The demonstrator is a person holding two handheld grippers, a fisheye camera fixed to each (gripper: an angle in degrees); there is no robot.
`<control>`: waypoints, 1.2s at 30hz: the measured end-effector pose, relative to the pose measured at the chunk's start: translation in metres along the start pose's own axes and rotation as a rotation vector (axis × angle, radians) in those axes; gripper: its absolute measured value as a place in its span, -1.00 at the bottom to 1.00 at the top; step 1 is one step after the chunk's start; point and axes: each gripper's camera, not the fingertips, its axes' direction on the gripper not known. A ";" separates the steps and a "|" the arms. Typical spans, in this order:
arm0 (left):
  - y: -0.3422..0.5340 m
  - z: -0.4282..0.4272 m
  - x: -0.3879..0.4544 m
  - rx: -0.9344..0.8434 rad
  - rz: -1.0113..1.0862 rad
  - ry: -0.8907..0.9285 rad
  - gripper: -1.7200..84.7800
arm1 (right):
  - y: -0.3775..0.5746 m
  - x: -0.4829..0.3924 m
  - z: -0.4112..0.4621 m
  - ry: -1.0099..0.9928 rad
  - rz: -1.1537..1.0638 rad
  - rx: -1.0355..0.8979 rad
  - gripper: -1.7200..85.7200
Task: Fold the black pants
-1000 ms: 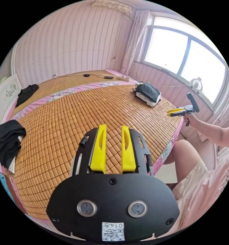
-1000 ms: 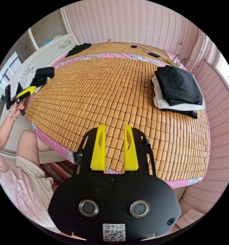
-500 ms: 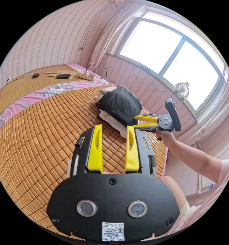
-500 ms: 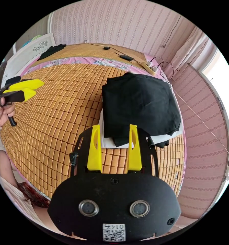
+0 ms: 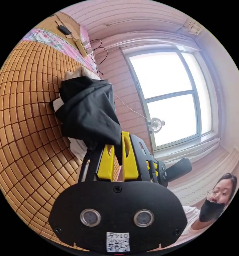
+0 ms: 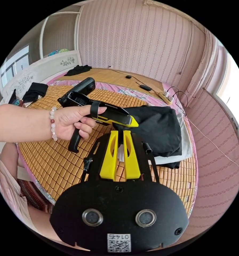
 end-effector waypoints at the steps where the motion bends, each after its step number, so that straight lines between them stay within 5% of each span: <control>1: 0.008 -0.020 0.014 0.022 0.036 -0.003 -0.88 | -0.004 -0.010 -0.012 -0.018 -0.033 0.025 -0.91; 11: 0.147 -0.312 0.208 0.367 0.425 -0.430 -0.90 | -0.086 -0.154 -0.111 -0.451 -0.271 0.377 -0.93; 18: 0.203 -0.365 0.310 0.429 0.638 -0.690 -0.85 | -0.107 -0.205 -0.175 -0.486 -0.211 0.568 -0.92; 23: 0.235 -0.335 0.247 0.273 0.504 -0.619 -0.82 | -0.068 -0.206 -0.144 -0.492 -0.090 0.421 -0.89; 28: 0.312 -0.281 0.132 0.084 0.254 -0.543 -0.79 | 0.021 -0.204 -0.051 -0.478 0.043 0.028 -0.88; 31: 0.378 -0.269 0.079 0.056 0.099 -0.414 -0.81 | 0.070 -0.201 -0.008 -0.428 0.133 -0.197 -0.91; 36: 0.455 -0.300 0.064 0.086 0.008 -0.411 -0.81 | 0.088 -0.207 0.013 -0.441 0.133 -0.287 -0.84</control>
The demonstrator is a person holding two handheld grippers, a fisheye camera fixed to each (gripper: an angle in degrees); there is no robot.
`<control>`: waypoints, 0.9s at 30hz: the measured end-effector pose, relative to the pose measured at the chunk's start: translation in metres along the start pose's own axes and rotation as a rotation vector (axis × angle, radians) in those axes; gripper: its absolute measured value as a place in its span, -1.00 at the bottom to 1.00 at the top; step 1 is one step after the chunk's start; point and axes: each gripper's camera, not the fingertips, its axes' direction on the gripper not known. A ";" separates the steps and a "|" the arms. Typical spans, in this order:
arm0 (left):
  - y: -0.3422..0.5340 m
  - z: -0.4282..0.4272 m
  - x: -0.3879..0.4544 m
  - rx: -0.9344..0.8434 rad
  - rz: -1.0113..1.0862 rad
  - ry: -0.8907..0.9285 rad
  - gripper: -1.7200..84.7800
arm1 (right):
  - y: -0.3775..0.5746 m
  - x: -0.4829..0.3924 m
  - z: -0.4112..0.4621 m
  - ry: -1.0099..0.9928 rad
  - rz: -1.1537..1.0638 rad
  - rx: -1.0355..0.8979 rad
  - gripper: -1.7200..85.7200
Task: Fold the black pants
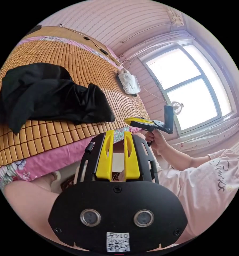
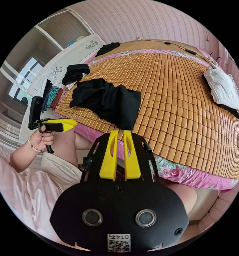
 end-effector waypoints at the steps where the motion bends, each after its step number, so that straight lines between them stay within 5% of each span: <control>1: 0.011 -0.019 -0.003 0.039 -0.016 -0.030 -0.81 | -0.007 -0.006 0.004 0.010 -0.035 -0.006 -0.81; 8: 0.042 -0.120 -0.037 0.217 -0.108 -0.419 -0.79 | -0.076 -0.068 0.040 0.103 -0.332 -0.052 -0.65; 20: 0.024 -0.151 -0.090 0.219 -0.167 -0.579 -0.72 | -0.185 -0.100 0.113 0.266 -0.502 -0.205 -0.59; 27: -0.017 -0.139 -0.139 0.095 -0.203 -0.683 -0.66 | -0.196 -0.079 0.147 0.181 -0.420 -0.333 -0.79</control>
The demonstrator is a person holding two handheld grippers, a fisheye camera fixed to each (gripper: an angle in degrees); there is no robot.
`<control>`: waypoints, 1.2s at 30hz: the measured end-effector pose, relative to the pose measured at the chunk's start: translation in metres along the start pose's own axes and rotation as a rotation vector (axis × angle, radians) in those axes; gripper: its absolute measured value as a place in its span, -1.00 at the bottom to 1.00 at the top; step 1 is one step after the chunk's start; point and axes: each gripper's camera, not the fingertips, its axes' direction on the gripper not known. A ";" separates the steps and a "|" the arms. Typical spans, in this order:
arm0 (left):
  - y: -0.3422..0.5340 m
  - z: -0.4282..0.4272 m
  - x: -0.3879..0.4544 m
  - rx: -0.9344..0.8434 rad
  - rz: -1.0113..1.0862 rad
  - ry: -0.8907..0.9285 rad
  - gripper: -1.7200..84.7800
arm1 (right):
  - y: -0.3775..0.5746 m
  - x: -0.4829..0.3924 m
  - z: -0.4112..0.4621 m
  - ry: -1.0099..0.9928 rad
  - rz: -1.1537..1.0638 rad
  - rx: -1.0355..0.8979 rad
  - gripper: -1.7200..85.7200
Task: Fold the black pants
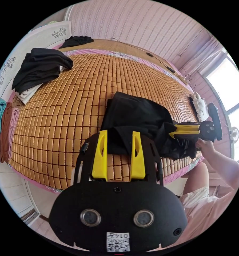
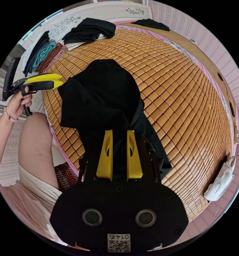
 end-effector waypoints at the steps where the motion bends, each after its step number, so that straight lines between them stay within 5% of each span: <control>1: -0.006 0.011 -0.002 -0.044 -0.002 -0.020 -0.67 | 0.002 -0.001 0.000 0.012 -0.003 0.008 -0.83; 4: -0.012 0.036 -0.003 -0.166 0.018 -0.044 -0.74 | 0.014 -0.001 -0.006 0.042 -0.022 0.039 -0.92; 13: 0.019 0.003 -0.002 -0.054 0.124 -0.047 -0.96 | 0.061 0.030 -0.033 -0.119 0.100 0.192 -0.94; 23: 0.079 -0.074 0.055 0.161 0.358 0.385 -0.91 | 0.189 0.048 -0.147 -0.146 -0.003 0.674 -0.95; 26: 0.092 -0.075 0.066 0.170 0.405 0.527 -0.85 | 0.267 0.079 -0.166 -0.103 0.163 0.751 -0.95; 31: 0.089 -0.051 0.044 0.108 0.308 0.422 -0.84 | 0.406 0.154 -0.126 0.107 0.930 0.511 -0.95; 36: 0.056 -0.031 0.009 0.056 0.189 0.265 -0.82 | 0.434 0.152 -0.106 0.095 1.036 0.461 -0.90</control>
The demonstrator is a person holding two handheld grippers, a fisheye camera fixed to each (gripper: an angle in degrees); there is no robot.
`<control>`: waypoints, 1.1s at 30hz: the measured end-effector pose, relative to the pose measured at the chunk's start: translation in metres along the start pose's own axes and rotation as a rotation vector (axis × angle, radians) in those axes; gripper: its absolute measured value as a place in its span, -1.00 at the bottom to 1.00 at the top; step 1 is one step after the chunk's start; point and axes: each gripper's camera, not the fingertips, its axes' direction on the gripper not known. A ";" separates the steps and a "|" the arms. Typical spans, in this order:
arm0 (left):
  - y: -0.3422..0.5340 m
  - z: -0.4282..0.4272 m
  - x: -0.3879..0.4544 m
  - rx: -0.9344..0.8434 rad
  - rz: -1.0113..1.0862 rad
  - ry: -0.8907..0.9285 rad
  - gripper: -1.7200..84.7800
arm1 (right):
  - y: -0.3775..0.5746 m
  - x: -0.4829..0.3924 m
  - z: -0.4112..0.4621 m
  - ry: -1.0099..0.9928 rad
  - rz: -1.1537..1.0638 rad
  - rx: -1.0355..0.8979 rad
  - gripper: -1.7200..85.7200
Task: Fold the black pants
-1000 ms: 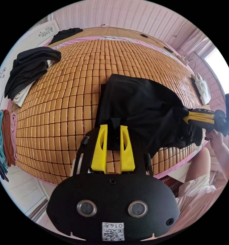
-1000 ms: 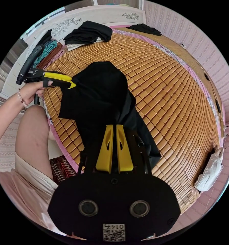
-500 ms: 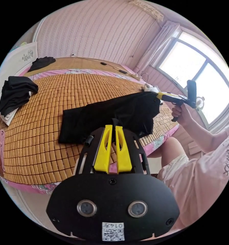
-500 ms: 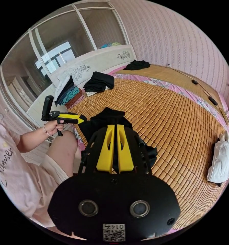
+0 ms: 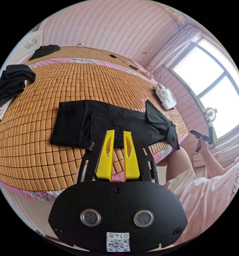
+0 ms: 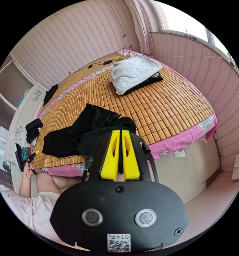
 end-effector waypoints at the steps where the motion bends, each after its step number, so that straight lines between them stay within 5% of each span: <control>1: -0.009 0.002 -0.011 0.007 -0.035 -0.027 -0.81 | -0.002 -0.008 0.009 -0.005 -0.039 -0.040 -0.87; 11: -0.074 0.057 -0.061 -0.182 -0.134 -0.344 -0.76 | -0.018 -0.124 0.100 0.145 -0.480 -0.235 -0.65; 19: -0.068 0.064 -0.093 -0.247 -0.201 -0.264 -0.96 | -0.036 -0.136 0.121 0.207 -0.568 -0.292 -0.95; 22: -0.071 0.042 -0.098 -0.157 -0.187 -0.246 -0.98 | -0.066 -0.111 0.085 0.059 -0.449 -0.172 -0.96; 27: -0.080 -0.050 -0.099 0.256 -0.120 -0.086 -0.98 | -0.108 -0.059 -0.001 -0.113 -0.242 0.216 -0.95; 33: -0.017 -0.157 -0.128 0.579 0.005 -0.064 -0.98 | -0.072 -0.019 -0.083 -0.351 -0.321 0.584 -0.95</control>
